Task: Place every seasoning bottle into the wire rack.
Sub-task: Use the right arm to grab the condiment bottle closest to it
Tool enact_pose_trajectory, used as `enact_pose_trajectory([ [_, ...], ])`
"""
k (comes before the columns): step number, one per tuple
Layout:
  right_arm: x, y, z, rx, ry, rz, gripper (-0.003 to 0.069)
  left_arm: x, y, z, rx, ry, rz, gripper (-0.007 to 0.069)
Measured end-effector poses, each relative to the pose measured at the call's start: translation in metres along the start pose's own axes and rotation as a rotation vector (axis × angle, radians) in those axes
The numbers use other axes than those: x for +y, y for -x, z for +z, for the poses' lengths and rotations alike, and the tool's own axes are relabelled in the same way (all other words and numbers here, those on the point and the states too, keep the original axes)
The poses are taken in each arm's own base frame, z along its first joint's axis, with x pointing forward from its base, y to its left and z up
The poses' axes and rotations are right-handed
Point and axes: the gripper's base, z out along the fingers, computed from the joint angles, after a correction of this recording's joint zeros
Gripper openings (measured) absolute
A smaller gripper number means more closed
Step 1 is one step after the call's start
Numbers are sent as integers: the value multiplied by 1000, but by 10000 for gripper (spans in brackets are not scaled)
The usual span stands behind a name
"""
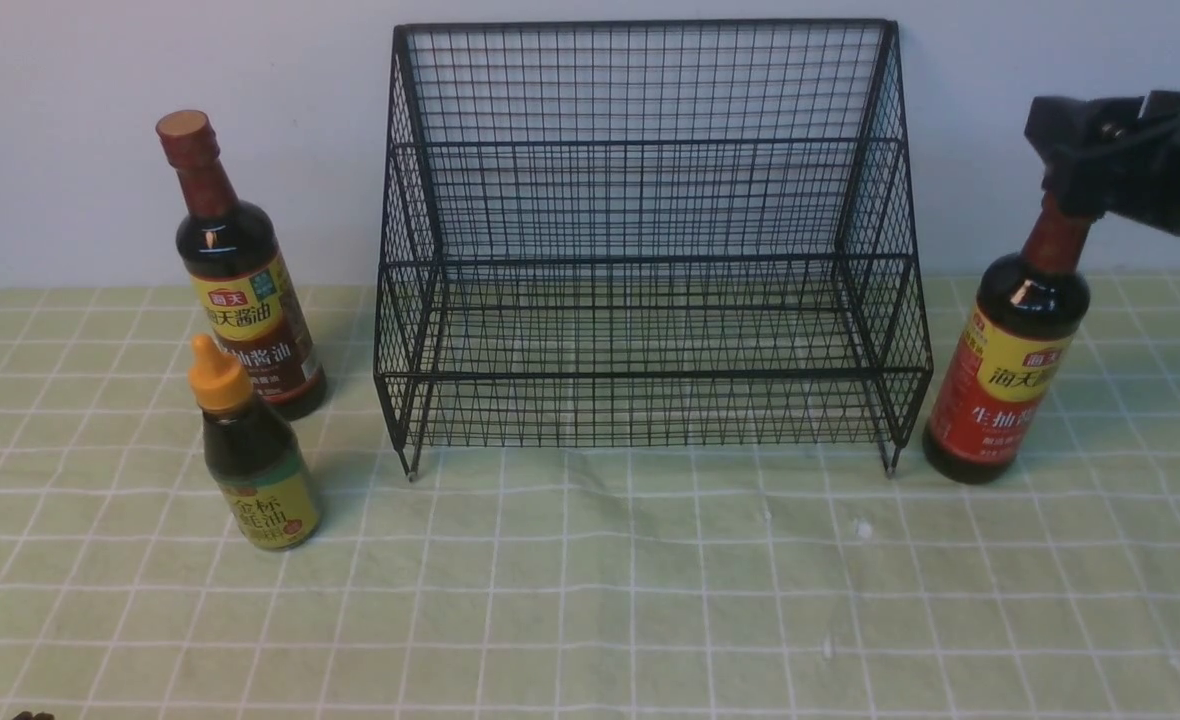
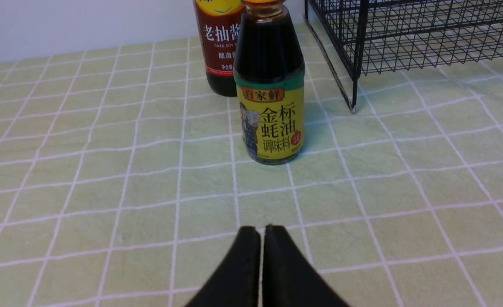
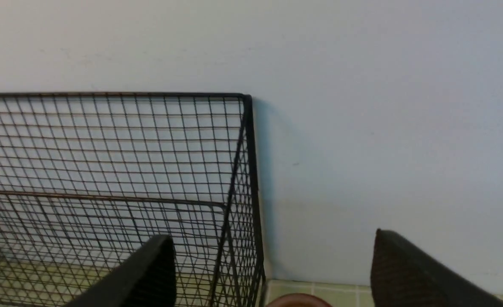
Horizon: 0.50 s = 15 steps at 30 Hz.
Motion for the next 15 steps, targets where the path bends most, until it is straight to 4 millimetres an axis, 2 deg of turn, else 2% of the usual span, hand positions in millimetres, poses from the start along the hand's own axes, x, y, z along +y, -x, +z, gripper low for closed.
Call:
enact_pose_trajectory([
  [5, -4, -16, 16, 38, -3, -4, 573, 0, 0, 0, 0, 0, 0, -7],
  [6, -5, -24, 23, 64, -5, -2, 573, 0, 0, 0, 0, 0, 0, -7],
  [9, -6, -32, 28, 90, -7, -1, 562, 0, 0, 0, 0, 0, 0, -7],
  [11, -6, -38, 32, 116, -10, -4, 506, 0, 0, 0, 0, 0, 0, -7],
  [12, -7, -40, 33, 126, -11, -14, 437, 0, 0, 0, 0, 0, 0, -7],
  [13, -7, -40, 32, 129, -11, -17, 425, 0, 0, 0, 0, 0, 0, -7],
  [15, -7, -41, 33, 134, -9, -55, 261, 0, 0, 0, 0, 0, 0, -7],
])
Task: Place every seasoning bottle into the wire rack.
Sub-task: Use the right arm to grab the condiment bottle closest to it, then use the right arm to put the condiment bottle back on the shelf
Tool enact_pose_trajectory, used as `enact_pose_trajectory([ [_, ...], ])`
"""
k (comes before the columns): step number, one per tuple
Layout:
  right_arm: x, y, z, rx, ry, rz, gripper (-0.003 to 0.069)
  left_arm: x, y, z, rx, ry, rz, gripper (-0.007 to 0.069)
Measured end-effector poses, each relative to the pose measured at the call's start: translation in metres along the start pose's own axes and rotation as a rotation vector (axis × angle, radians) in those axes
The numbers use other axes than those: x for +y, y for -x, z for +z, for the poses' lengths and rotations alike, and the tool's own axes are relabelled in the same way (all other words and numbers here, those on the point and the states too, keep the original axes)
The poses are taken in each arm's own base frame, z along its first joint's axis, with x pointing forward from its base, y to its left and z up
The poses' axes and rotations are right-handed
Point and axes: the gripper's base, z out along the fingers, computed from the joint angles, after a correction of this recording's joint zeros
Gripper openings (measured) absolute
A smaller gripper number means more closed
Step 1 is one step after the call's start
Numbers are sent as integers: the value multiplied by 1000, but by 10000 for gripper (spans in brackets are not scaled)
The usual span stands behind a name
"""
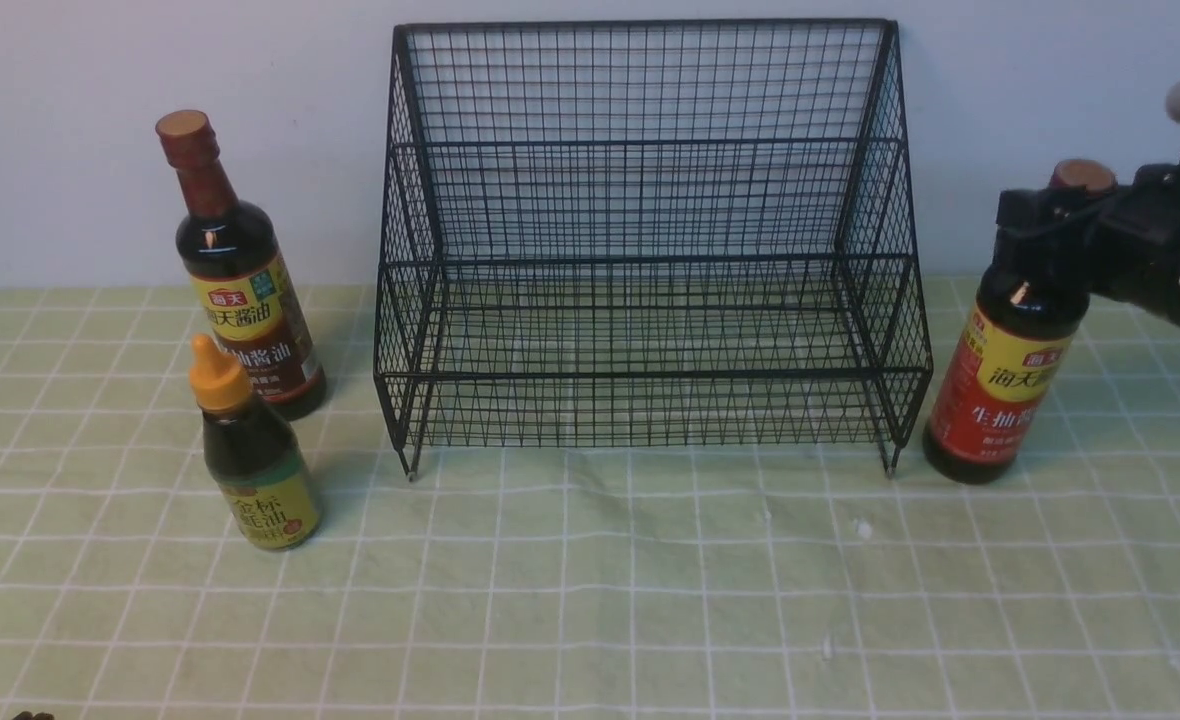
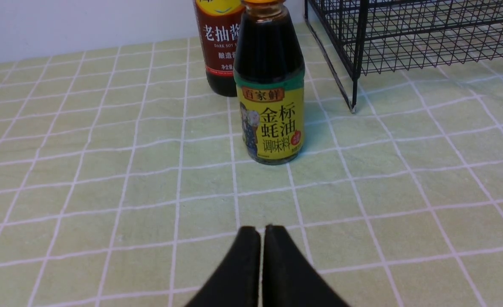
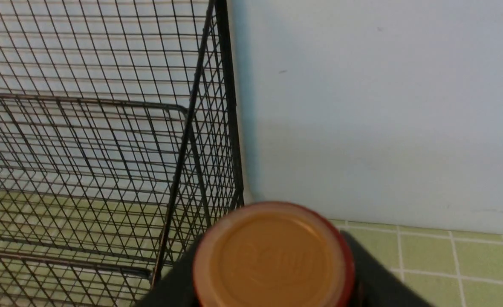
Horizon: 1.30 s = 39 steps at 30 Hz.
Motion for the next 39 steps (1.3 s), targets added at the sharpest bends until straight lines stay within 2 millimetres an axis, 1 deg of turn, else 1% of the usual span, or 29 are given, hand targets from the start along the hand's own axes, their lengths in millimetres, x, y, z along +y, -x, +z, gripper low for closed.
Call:
enact_pose_trajectory([
  [3, 0, 2, -2, 1, -2, -28, 270, 0, 0, 0, 0, 0, 0, -7],
  [7, -1, 11, -16, 20, -18, -70, 270, 0, 0, 0, 0, 0, 0, -7],
  [8, -1, 23, -26, -1, -25, -94, 270, 0, 0, 0, 0, 0, 0, -7],
  [9, -1, 29, -30, -15, -27, -100, 270, 0, 0, 0, 0, 0, 0, -7],
  [11, 0, 58, -46, -107, -34, -101, 270, 0, 0, 0, 0, 0, 0, -7],
  [13, 1, 81, -58, -187, -35, -86, 270, 0, 0, 0, 0, 0, 0, -7],
  [15, 1, 94, -65, -231, -35, -73, 270, 0, 0, 0, 0, 0, 0, -7],
  [16, 2, 113, -74, -305, -29, -57, 270, 0, 0, 0, 0, 0, 0, -7],
  [17, 4, 125, -78, -347, -20, -46, 270, 0, 0, 0, 0, 0, 0, -7],
  [18, 7, 134, -81, -375, -9, -46, 270, 0, 0, 0, 0, 0, 0, -7],
  [20, 15, 145, -81, -404, 16, -58, 270, 0, 0, 0, 0, 0, 0, -7],
  [21, 16, 145, -81, -404, 19, -60, 270, 0, 0, 0, 0, 0, 0, -7],
  [22, 29, 155, -76, -421, 57, -63, 270, 0, 0, 0, 0, 0, 0, -7],
  [25, 48, 166, -66, -437, 116, -60, 270, 0, 0, 0, 0, 0, 0, -7],
  [27, 60, 170, -53, -436, 148, -61, 270, 0, 0, 0, 0, 0, 0, -7],
  [28, 60, 170, -53, -436, 148, -61, 270, 0, 0, 0, 0, 0, 0, -7],
  [30, 70, 173, -37, -433, 169, -60, 270, 0, 0, 0, 0, 0, 0, -7],
  [32, 75, 173, -25, -423, 179, -60, 270, 0, 0, 0, 0, 0, 0, -7],
  [34, 81, 170, -6, -401, 188, -53, 270, 0, 0, 0, 0, 0, 0, -7],
  [36, 83, 165, 10, -377, 192, -34, 270, 0, 0, 0, 0, 0, 0, -7],
  [38, 85, 155, 26, -336, 192, -17, 270, 0, 0, 0, 0, 0, 0, -7],
  [39, 85, 154, 27, -334, 192, -17, 270, 0, 0, 0, 0, 0, 0, -7],
])
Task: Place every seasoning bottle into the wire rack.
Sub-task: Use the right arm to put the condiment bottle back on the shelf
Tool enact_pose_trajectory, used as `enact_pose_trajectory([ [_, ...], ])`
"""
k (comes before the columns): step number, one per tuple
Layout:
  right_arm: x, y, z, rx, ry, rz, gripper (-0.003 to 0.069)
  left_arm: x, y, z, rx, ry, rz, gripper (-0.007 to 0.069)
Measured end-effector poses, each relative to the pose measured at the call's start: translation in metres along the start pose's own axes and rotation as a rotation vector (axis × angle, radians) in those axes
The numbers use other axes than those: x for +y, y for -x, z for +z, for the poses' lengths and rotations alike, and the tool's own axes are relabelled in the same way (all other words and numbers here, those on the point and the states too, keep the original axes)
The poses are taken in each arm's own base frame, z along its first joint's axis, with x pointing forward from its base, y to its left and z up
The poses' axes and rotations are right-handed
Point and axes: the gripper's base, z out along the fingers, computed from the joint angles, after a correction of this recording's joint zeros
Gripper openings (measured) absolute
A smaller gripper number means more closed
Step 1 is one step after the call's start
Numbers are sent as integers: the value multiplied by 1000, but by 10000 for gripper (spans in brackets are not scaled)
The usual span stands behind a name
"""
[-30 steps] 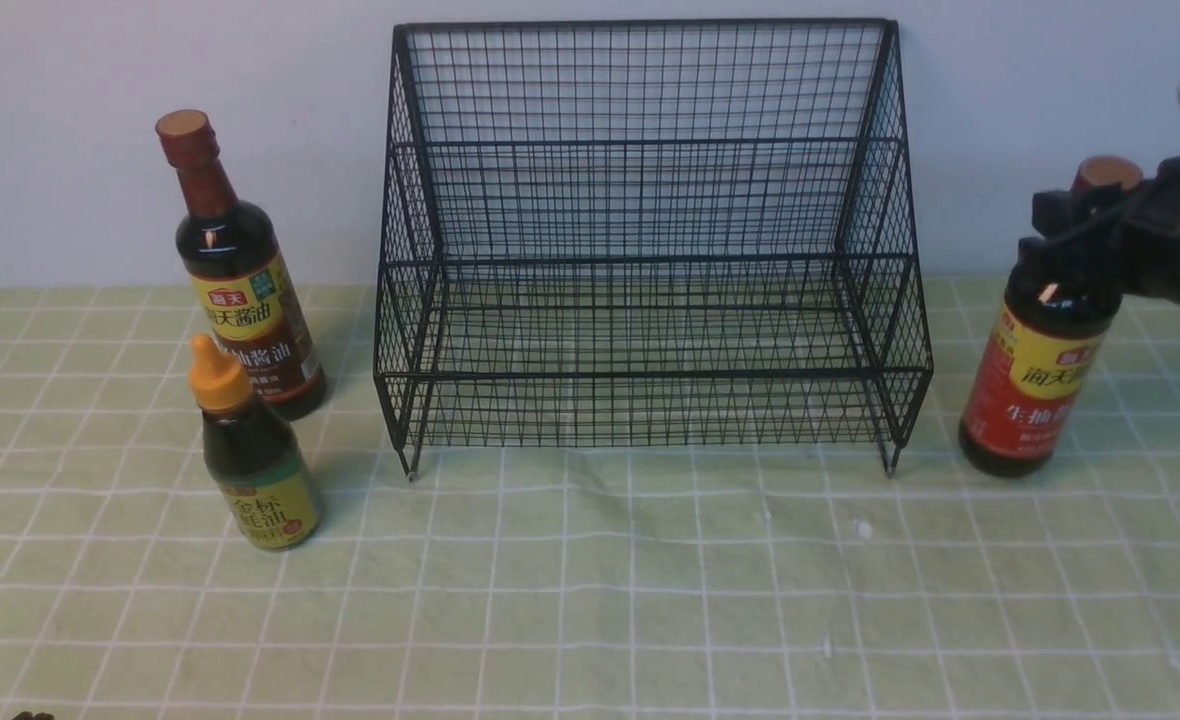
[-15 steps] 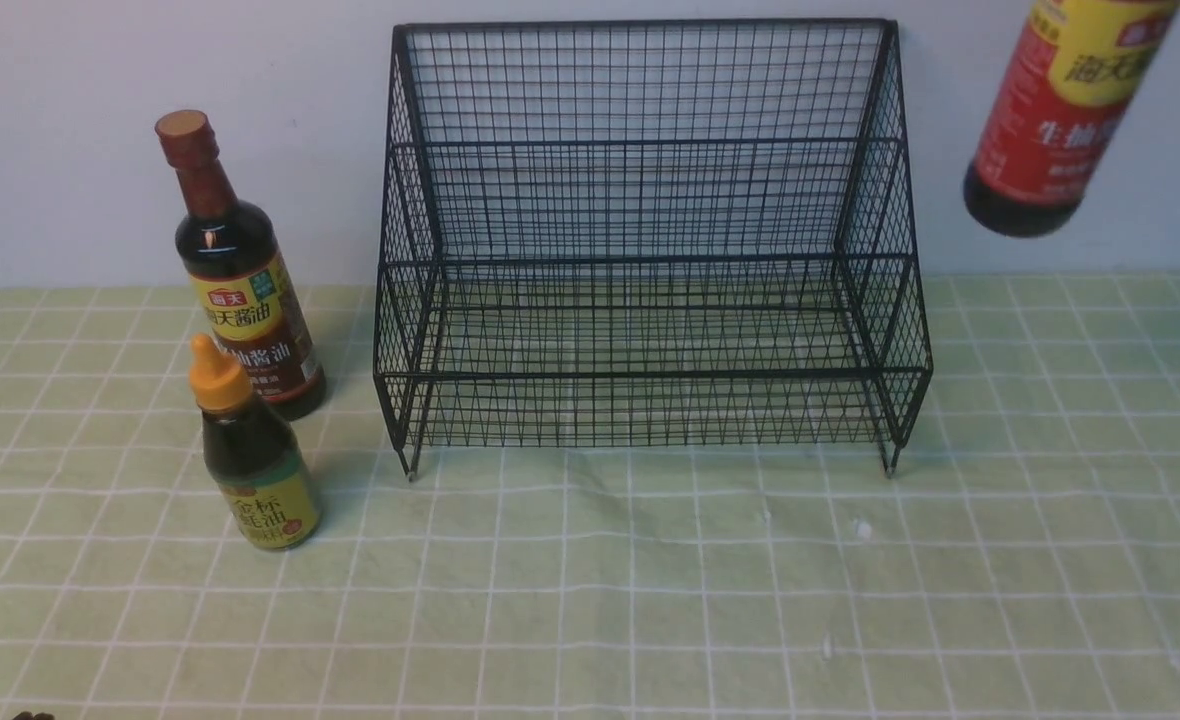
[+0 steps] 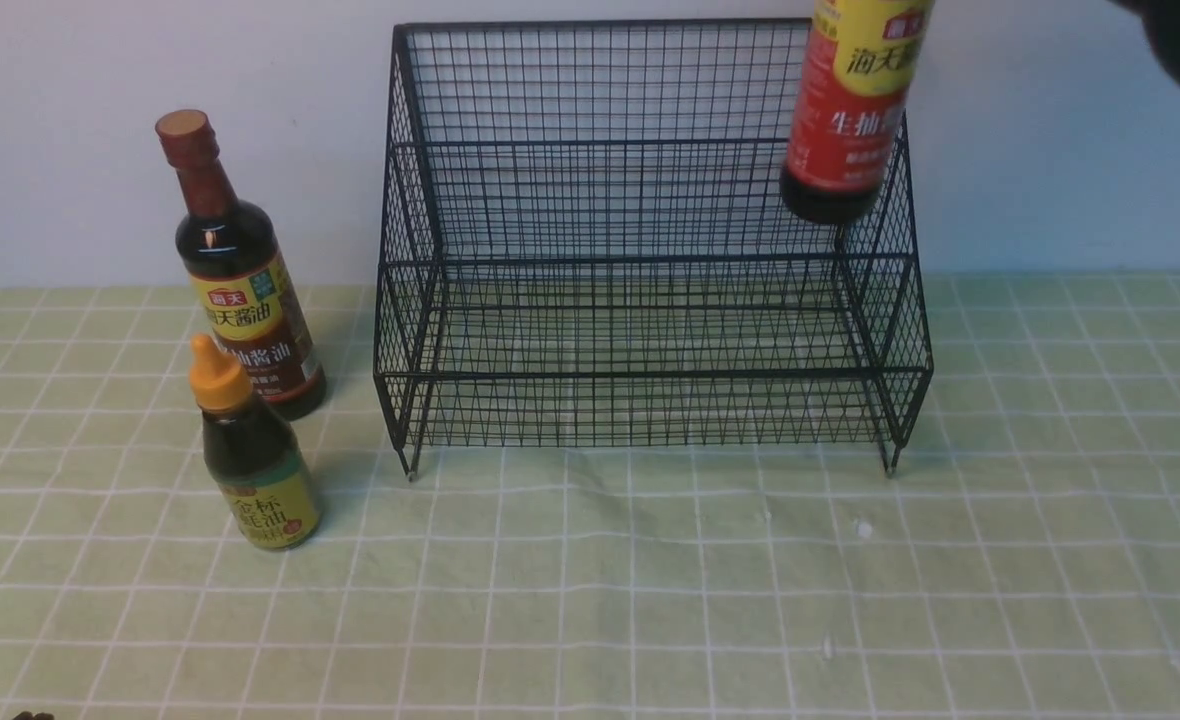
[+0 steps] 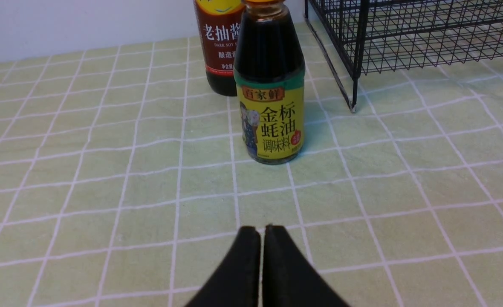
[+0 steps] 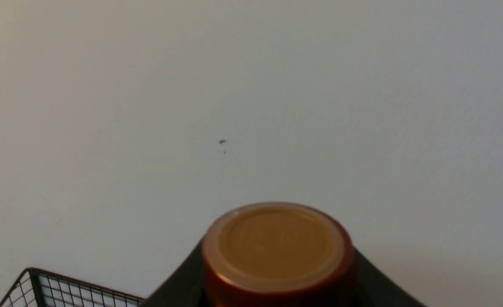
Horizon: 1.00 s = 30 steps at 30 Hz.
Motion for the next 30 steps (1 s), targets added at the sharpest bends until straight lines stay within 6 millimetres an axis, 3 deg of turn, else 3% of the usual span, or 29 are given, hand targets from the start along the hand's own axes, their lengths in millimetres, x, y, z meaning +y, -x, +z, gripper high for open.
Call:
enact_pose_trajectory([
  [6, -4, -47, 22, 172, -32, 21, 270, 0, 0, 0, 0, 0, 0, -7],
  [13, -10, -84, 30, 367, -85, 27, 270, 0, 0, 0, 0, 0, 0, -7],
  [19, -10, -83, 30, 376, -91, 33, 277, 0, 0, 0, 0, 0, 0, -7],
  [22, -10, -81, 30, 372, -90, 33, 313, 0, 0, 0, 1, 0, 0, -7],
  [25, -10, -76, 27, 373, -95, 38, 395, 0, 0, 0, 1, 0, 0, -7],
  [29, -11, -64, 15, 409, -120, 49, 440, 0, 0, 0, 1, 0, 0, -7],
  [30, -12, -51, 4, 425, -136, 56, 446, 0, 0, 0, 1, 0, 0, -7],
])
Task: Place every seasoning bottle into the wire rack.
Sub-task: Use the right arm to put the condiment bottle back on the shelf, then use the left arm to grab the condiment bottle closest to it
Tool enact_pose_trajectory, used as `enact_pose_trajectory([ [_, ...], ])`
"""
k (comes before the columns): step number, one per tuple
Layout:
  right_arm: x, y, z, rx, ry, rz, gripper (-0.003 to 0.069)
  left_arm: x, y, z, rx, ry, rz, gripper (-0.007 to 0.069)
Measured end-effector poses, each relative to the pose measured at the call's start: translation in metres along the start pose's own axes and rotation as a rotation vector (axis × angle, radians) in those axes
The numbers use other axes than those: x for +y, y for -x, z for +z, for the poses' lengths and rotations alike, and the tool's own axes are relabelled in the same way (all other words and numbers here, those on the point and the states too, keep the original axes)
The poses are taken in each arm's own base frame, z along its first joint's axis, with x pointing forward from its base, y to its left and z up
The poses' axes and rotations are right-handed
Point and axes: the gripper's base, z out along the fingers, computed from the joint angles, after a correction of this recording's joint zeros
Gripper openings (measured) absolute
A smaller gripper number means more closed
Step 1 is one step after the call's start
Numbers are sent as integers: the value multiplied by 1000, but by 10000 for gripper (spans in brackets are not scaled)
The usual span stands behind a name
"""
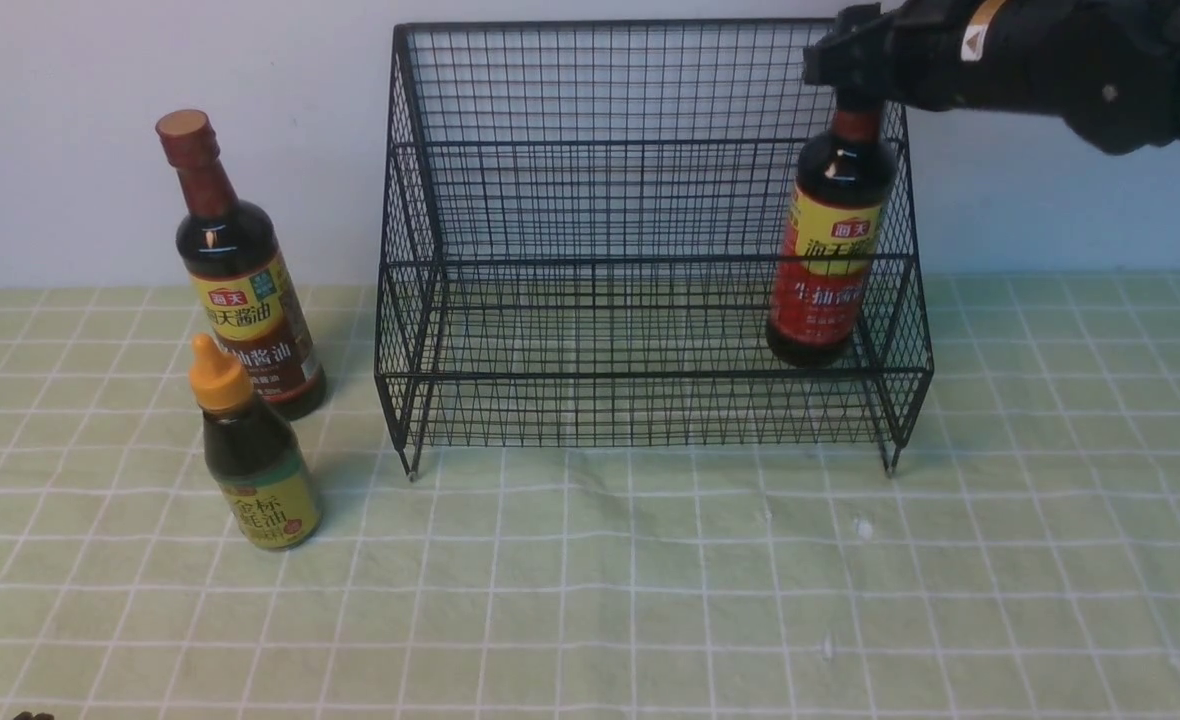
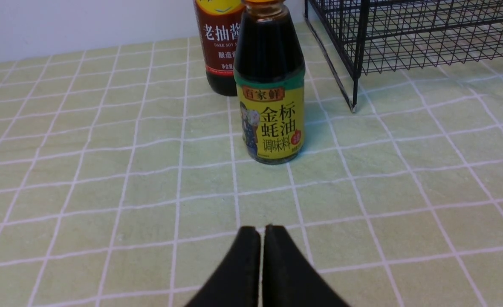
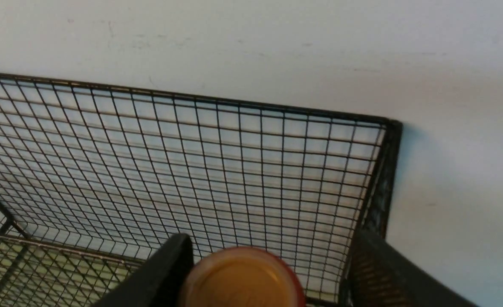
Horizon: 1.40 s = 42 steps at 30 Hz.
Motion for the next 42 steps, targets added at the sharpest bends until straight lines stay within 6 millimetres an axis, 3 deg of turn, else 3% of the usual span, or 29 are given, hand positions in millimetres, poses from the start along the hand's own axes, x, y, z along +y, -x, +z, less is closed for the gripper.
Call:
enact_pose_trajectory([
  [3, -3, 14, -32, 15, -24, 2, 449, 0, 0, 0, 0, 0, 0, -7],
  [4, -3, 16, -35, 16, -26, -1, 449, 0, 0, 0, 0, 0, 0, -7],
  [7, -9, 33, -86, 28, -58, -24, 433, 0, 0, 0, 0, 0, 0, -7],
  [10, -13, 42, -132, 56, -82, -44, 380, 0, 0, 0, 0, 0, 0, -7],
  [13, -18, 46, -180, 73, -93, -68, 273, 0, 0, 0, 0, 0, 0, -7],
  [17, -25, 42, -246, 114, -114, -68, 71, 0, 0, 0, 0, 0, 0, -7],
  [18, -26, 41, -253, 116, -117, -65, 48, 0, 0, 0, 0, 0, 0, -7],
  [19, -29, 38, -276, 121, -120, -52, 15, 0, 0, 0, 0, 0, 0, -7],
  [20, -31, 34, -299, 103, -117, -39, 0, 0, 0, 0, 0, 0, 0, -7],
  [21, -31, 34, -299, 107, -117, -38, -1, 0, 0, 0, 0, 0, 0, -7],
  [23, -34, 19, -343, 44, -91, 0, -11, 0, 0, 0, 0, 0, 0, -7],
  [24, -34, 18, -345, 39, -88, 4, -11, 0, 0, 0, 0, 0, 0, -7],
  [25, -36, -2, -373, 2, -58, 37, -12, 0, 0, 0, 0, 0, 0, -7],
  [30, -38, -42, -405, -93, 7, 80, -12, 0, 0, 0, 0, 0, 0, -7],
  [32, -38, -70, -413, -160, 57, 100, -13, 0, 0, 0, 0, 0, 0, -7],
  [39, -28, -129, -389, -106, 209, 192, -13, 0, 0, 0, 0, 0, 0, -7],
  [42, -27, -138, -382, -73, 224, 198, -13, 0, 0, 0, 0, 0, 0, -7],
])
